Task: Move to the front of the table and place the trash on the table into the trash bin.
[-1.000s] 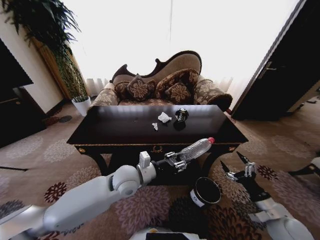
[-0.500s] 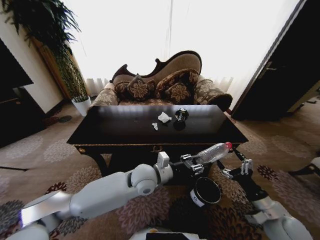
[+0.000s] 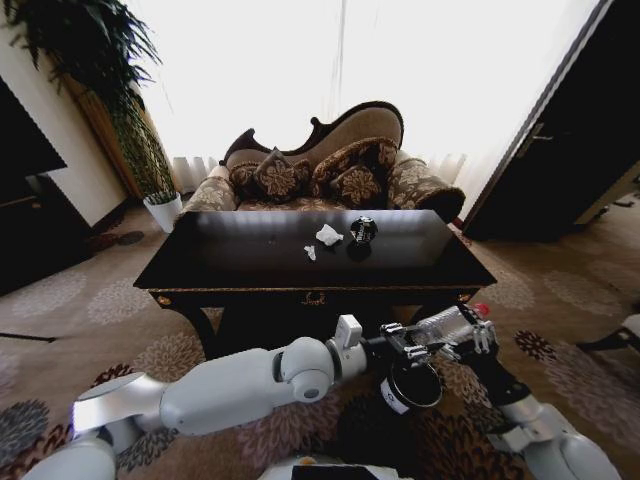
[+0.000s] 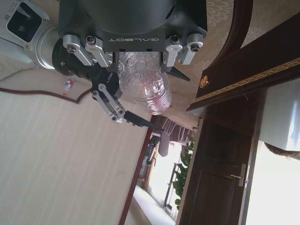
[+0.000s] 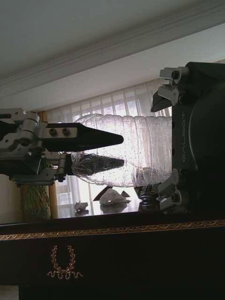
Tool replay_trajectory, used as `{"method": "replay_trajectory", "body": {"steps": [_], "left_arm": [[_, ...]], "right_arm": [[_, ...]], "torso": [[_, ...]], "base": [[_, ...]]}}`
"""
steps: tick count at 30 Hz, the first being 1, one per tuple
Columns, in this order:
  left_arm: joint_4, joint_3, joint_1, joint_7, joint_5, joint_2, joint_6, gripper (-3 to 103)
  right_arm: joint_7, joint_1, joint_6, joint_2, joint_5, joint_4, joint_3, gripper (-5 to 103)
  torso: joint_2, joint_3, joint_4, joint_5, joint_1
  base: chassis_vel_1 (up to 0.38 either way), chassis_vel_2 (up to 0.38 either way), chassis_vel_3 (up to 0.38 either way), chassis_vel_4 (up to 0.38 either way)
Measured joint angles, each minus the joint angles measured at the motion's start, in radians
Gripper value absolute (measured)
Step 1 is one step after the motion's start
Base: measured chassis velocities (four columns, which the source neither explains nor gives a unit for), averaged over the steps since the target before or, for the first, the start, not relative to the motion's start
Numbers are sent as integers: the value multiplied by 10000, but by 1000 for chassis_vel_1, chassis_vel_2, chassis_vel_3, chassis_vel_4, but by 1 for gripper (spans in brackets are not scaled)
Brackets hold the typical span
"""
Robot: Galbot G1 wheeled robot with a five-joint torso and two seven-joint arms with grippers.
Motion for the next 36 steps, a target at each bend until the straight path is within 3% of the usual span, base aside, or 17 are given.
{"method": "replay_trajectory", "body": {"steps": [3,5,10,20,24,30,33,36], "left_arm": [[-40,-51,37,3,10,27,-8,41],[-65,-71,35,2,8,50,1,41],[-252,-123,58,-36,5,203,20,41],[-349,-389,400,4,353,275,53,40],[-473,-466,306,-88,430,301,73,61],[-772,-485,203,-135,464,341,82,77],[-916,-751,287,-212,622,417,87,93],[-964,-1232,439,-278,755,576,70,99]], "right_arm": [[1,17,22,33,-30,-53,-37,65],[5,22,28,39,-31,-74,-45,65],[26,20,99,61,-31,-121,-49,41],[29,4,119,130,11,-129,-52,27],[29,-32,51,119,151,-197,-50,26],[-1,-38,17,99,228,-445,-32,23],[-19,-42,17,117,285,-503,-58,23],[-82,-41,-3,149,526,-658,-119,23]], "torso": [[0,0,1,-1,-1],[0,0,0,-1,-1],[0,0,0,-1,-1],[0,0,1,-1,0],[0,1,1,-2,0],[0,1,0,-1,-1],[0,1,0,-1,-1],[0,1,0,-1,-1]], "base": [[0,0,0,0],[0,0,0,0],[0,0,0,0],[0,0,0,0],[0,0,0,0],[0,0,0,0],[0,0,0,0],[0,0,0,0]]}}
